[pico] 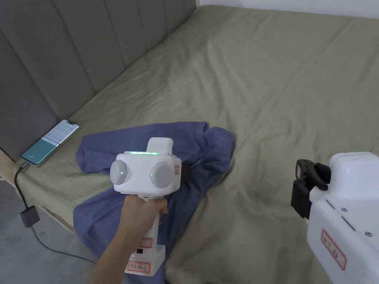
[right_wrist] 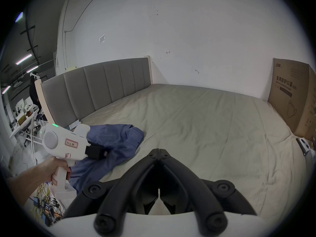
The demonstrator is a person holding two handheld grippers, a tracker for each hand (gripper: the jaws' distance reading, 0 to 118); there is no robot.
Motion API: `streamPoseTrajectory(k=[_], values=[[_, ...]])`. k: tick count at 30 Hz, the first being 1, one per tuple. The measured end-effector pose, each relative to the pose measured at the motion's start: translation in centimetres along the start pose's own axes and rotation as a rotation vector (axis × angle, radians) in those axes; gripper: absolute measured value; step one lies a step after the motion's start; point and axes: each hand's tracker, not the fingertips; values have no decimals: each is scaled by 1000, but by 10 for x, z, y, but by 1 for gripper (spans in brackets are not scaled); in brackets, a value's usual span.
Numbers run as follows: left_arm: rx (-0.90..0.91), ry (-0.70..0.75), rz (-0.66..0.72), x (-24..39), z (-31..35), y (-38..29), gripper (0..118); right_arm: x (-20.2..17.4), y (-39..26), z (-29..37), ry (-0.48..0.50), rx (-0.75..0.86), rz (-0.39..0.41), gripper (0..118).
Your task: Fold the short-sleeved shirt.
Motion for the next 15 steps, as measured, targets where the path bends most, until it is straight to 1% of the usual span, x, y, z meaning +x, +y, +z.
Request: streamPoseTrajectory(k=[1,2,3,6,9,10,11,12,13,14,15], values=[[5,36,13,0,-1,2,7,0,0,1,-3,0,6,0],[-6,100,4,0,-3,2,7,0,0,2,-4,0,9,0],[-28,36,5,1,-5,1,7,0,0,4,-3,-1,10,0],[-42,35,-4,2,1,3,6,3,2,11,-1,3,9,0],[-67,-37,113,-9,13,12,6,11,6,20,-19,12,7,0],[-59,-59,129,-16,18,17,6,16,7,25,-26,19,1,0],[-54,-78,117,-23,23,25,6,21,9,31,-37,27,-3,0],[-33,-77,122,-24,36,32,6,27,11,37,-52,37,-5,0],[6,-81,156,-26,55,41,6,33,12,43,-65,49,-7,0],[29,-132,175,-26,73,51,6,39,14,49,-79,58,-12,0],[59,-159,154,-19,89,60,6,44,15,54,-92,61,-20,0]])
